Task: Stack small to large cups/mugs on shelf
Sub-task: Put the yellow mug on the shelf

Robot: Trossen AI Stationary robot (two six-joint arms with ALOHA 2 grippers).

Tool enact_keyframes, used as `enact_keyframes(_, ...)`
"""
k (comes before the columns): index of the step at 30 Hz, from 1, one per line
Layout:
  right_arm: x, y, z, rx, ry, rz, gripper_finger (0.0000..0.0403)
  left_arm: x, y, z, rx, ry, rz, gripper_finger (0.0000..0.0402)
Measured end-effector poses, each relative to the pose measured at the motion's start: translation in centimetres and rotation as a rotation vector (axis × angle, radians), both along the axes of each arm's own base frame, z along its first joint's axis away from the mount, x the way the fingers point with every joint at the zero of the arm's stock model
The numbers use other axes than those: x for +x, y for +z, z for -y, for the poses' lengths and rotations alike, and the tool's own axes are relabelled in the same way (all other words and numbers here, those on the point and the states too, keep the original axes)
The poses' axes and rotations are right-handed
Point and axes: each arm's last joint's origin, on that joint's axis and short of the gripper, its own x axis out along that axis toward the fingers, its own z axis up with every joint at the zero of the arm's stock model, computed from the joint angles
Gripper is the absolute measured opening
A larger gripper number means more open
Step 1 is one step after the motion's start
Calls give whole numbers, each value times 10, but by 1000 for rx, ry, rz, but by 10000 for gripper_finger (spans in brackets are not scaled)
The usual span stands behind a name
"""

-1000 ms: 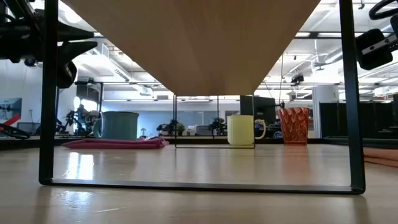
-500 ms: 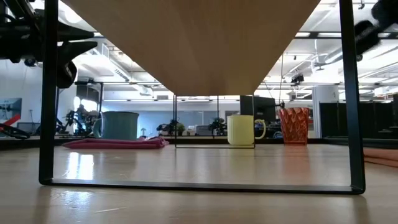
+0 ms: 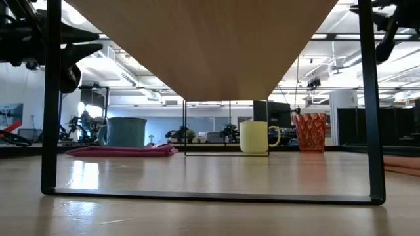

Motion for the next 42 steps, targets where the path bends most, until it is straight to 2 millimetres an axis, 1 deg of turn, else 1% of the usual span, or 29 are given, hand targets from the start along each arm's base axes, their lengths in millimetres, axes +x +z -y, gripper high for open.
enact_keyframes(2, 0, 7, -1, -66, 18, 20, 9, 0, 0, 0, 0, 0, 0, 68)
enact_keyframes(4, -2, 24, 1, -97, 32, 76, 9, 0, 0, 0, 20, 2, -3, 68)
enact_keyframes(6, -6, 51, 2, -208, 56, 169, 9, 0, 0, 0, 76, 9, -7, 68)
enact_keyframes(8, -6, 83, -1, -423, 59, 242, 9, 0, 2, 0, 103, 13, 3, 68)
enact_keyframes(10, -1, 110, -5, -585, -10, 231, 9, 0, 4, 0, 95, 20, 23, 68)
enact_keyframes(11, 4, 122, -6, -616, -59, 178, 9, -1, 6, -1, 82, 40, 43, 68)
enact_keyframes(13, 22, 140, -7, -590, -182, -63, 9, -2, 11, -3, 59, 94, 87, 68)
enact_keyframes(16, 51, 154, -7, -489, -370, -531, 9, -5, 19, -5, 13, 164, 170, 68)
enact_keyframes(18, 63, 161, -6, -369, -507, -744, 9, -6, 22, -6, -4, 171, 207, 68)
enact_keyframes(19, 66, 164, -6, -312, -560, -803, 9, -6, 24, -6, -12, 172, 225, 68)
enact_keyframes(20, 68, 169, -6, -251, -602, -822, 9, -7, 26, -6, -23, 172, 246, 68)
enact_keyframes(22, 75, 177, -9, -195, -619, -827, 9, -8, 30, -7, -42, 172, 287, 68)
enact_keyframes(25, 88, 186, -13, -211, -625, -878, 9, -11, 34, -7, -63, 174, 337, 68)
enact_keyframes(28, 107, 188, -18, -217, -627, -901, 9, -13, 39, -8, -85, 176, 388, 68)
enact_keyframes(30, 120, 187, -18, -309, -606, -986, 9, -14, 41, -9, -97, 178, 416, 68)
enact_keyframes(31, 126, 187, -14, -360, -551, -1021, 9, -15, 42, -9, -107, 185, 431, 68)
enact_keyframes(32, 130, 188, -8, -371, -484, -1026, 9, -16, 43, -10, -117, 191, 445, 68)
enact_keyframes(34, 135, 190, 15, -289, -382, -1013, 9, -17, 45, -11, -171, 217, 459, 68)
enact_keyframes(36, 131, 187, 44, -192, -329, -1083, 9, -18, 46, -13, -247, 258, 474, 68)
enact_keyframes(38, 124, 182, 76, -101, -331, -1181, 9, -19, 46, -14, -256, 299, 467, 68)
enact_keyframes(40, 119, 174, 110, -40, -273, -1249, 10, -19, 46, -15, -200, 351, 440, 68)
enact_keyframes(42, 116, 165, 141, 9, -168, -1259, 14, -19, 45, -15, -126, 404, 403, 68)
